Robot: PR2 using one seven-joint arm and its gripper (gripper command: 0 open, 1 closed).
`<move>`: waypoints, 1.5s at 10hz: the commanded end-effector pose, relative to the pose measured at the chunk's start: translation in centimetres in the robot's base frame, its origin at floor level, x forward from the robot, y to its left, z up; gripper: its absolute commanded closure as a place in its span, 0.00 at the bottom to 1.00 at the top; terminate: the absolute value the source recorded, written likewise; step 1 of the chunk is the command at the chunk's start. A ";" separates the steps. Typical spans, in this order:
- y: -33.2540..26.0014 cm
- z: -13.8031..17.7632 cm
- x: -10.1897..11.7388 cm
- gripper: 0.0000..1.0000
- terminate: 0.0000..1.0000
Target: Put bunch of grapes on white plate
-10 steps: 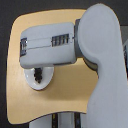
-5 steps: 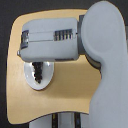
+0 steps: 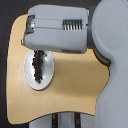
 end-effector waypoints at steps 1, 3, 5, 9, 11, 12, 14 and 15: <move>-3.1 4.9 3.5 0.00 0.00; -4.8 5.2 4.3 0.00 0.00; -8.3 4.6 5.2 0.00 0.00; -16.2 3.7 6.0 0.00 0.00; -20.0 3.6 6.3 0.00 0.00; -21.8 3.7 6.4 0.00 0.00; -24.0 4.7 6.6 0.00 0.00; -25.4 5.0 6.5 0.00 0.00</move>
